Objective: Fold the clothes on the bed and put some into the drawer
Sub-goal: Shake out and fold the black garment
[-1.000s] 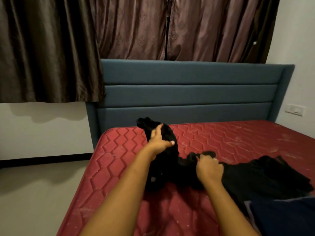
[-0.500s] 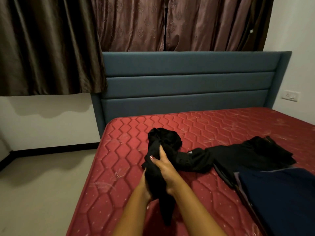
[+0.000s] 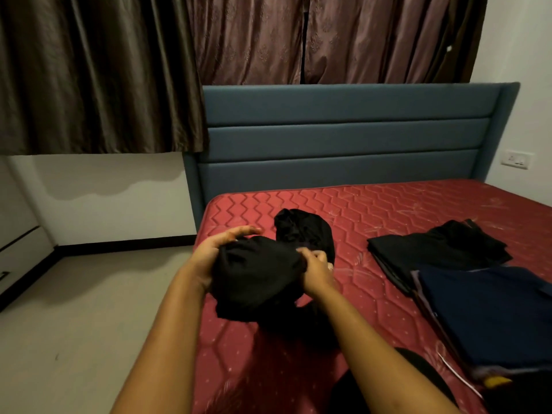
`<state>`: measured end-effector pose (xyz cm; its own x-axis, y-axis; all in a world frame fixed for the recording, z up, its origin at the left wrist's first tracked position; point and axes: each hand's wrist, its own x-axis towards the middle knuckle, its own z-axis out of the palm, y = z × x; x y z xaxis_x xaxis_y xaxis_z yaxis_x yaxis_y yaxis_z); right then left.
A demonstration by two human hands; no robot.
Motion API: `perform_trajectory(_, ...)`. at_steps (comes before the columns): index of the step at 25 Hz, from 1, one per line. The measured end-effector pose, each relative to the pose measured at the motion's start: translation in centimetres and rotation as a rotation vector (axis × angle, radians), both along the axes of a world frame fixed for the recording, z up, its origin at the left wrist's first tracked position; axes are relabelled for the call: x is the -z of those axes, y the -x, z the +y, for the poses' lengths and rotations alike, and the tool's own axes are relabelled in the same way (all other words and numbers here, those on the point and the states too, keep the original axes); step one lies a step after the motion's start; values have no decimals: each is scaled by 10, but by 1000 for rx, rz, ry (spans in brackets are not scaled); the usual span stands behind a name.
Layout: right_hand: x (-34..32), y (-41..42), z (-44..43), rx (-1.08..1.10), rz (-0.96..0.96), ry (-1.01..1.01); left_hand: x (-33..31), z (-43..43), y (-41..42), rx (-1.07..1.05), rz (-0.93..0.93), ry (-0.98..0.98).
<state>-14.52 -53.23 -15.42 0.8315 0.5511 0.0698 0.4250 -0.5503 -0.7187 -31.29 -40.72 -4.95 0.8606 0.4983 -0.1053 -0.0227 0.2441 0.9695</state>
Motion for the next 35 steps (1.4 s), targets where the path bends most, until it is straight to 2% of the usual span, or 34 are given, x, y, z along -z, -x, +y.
perform_trajectory(1, 13, 2, 1, 49, 20, 68, 11, 17, 7, -20, 99, -147)
perform_trajectory(2, 26, 3, 2, 69, 56, 103, 33, 36, 20, -63, 297, -358)
perform_trajectory(3, 40, 5, 3, 46, 96, 123, 56, 56, 32, -103, 656, -673)
perform_trajectory(4, 57, 8, 6, -10, 139, 129, 80, 68, 49, -176, 1019, -905)
perform_trajectory(5, 69, 11, 8, -80, 170, 133, 104, 73, 59, -231, 1184, -1047)
perform_trajectory(6, 80, 14, 12, -149, 170, 134, 122, 71, 66, -249, 1143, -1105)
perform_trajectory(8, 92, 25, 25, -236, 108, 130, 140, 51, 65, -133, 878, -1140)
perform_trajectory(10, 83, 40, 43, -339, 77, 16, 151, 28, 46, 65, 701, -1146)
perform_trajectory(11, 72, 49, 52, -404, 73, -67, 153, 17, 32, 91, 640, -1138)
perform_trajectory(14, 28, 63, 62, -494, 32, -329, 139, 7, -3, -149, 413, -1070)
perform_trajectory(17, -2, 49, 47, -490, 97, -468, 106, 20, -18, -263, 393, -1163)
perform_trajectory(19, -11, 36, 35, -515, 230, -467, 84, 19, -25, -289, 342, -1194)
perform_trajectory(21, -12, 27, 32, -573, 397, -495, 64, 11, -30, -313, 188, -1121)
perform_trajectory(22, -9, 23, 33, -593, 425, -488, 54, 9, -30, -316, 112, -1057)
perform_trajectory(24, 0, 10, 39, -579, 364, -380, 36, 13, -30, -328, -28, -933)
perform_trajectory(28, 21, -30, 33, -473, 229, 25, 3, 42, -21, -597, -272, -819)
perform_trajectory(31, 29, -58, 17, -409, 175, 211, -21, 74, -7, -743, -249, -774)
perform_trajectory(33, 10, -82, 8, -342, 86, 276, -29, 97, 4, -711, -166, -773)
perform_trajectory(35, -32, -108, 4, -212, -77, 255, -41, 114, 16, -613, -87, -733)
